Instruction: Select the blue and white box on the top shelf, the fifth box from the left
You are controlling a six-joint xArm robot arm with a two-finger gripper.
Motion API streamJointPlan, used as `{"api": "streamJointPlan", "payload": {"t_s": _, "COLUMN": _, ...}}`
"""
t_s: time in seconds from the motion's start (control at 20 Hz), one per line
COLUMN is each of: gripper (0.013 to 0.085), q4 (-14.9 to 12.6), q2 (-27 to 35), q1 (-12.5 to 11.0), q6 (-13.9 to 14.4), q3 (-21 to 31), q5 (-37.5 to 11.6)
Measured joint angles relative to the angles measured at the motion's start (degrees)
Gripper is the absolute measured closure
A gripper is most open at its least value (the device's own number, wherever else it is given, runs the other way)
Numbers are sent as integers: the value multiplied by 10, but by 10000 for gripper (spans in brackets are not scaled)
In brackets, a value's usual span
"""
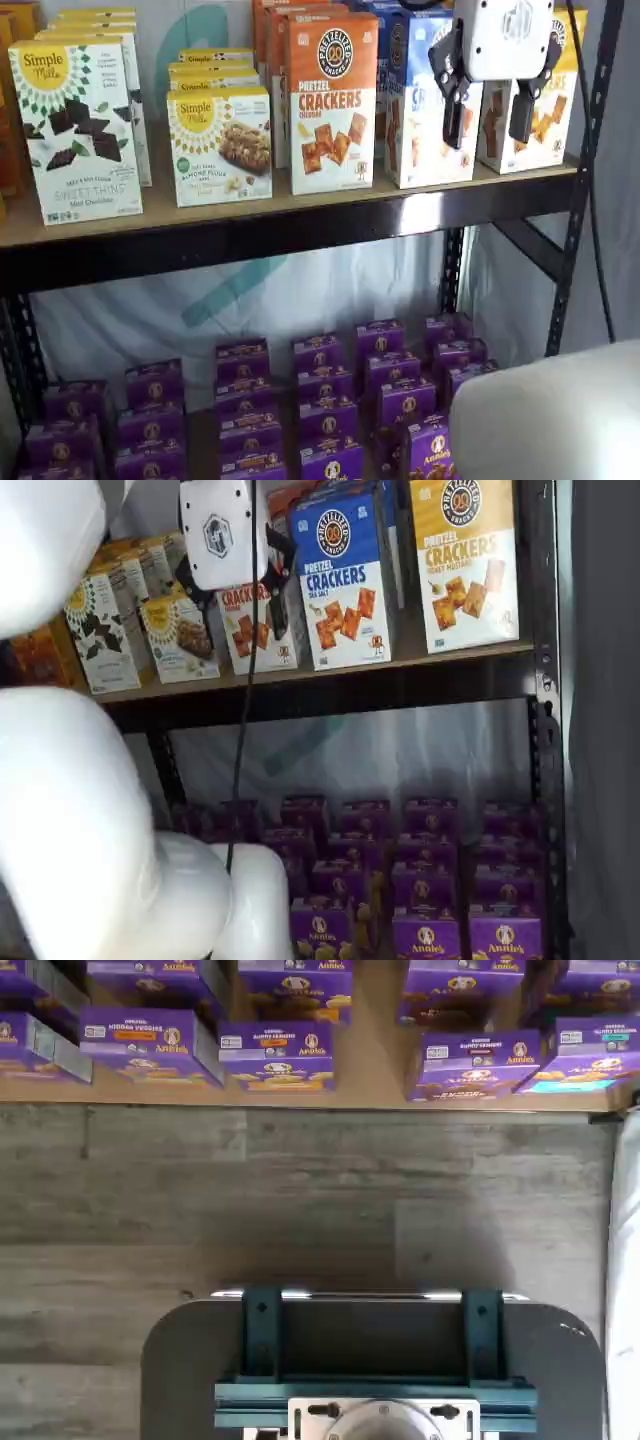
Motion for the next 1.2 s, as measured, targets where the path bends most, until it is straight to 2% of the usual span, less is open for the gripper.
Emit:
{"api": "streamJointPlan", "payload": {"t_s": 0.05, "gripper": 130, "q4": 12, "q2": 2, "q1": -11, "q6": -5, "q3": -1, "q5": 4}}
{"api": "streamJointPlan", "payload": {"t_s": 0.1, "gripper": 130, "q4": 54, "q2": 7, "q1": -50, "q6": -22, "q3": -5, "q5": 16}}
{"api": "streamJointPlan", "payload": {"t_s": 0.15, "gripper": 130, "q4": 77, "q2": 10, "q1": -71, "q6": -32, "q3": -6, "q5": 23}}
{"api": "streamJointPlan", "payload": {"t_s": 0.25, "gripper": 130, "q4": 88, "q2": 12, "q1": -77, "q6": -36, "q3": -8, "q5": 27}}
{"api": "streamJointPlan", "payload": {"t_s": 0.45, "gripper": 130, "q4": 84, "q2": 13, "q1": -74, "q6": -36, "q3": -6, "q5": 19}}
{"api": "streamJointPlan", "payload": {"t_s": 0.95, "gripper": 130, "q4": 25, "q2": 31, "q1": -28, "q6": -21, "q3": -8, "q5": -59}}
{"api": "streamJointPlan", "payload": {"t_s": 1.2, "gripper": 130, "q4": 7, "q2": 65, "q1": -26, "q6": -26, "q3": -28, "q5": -97}}
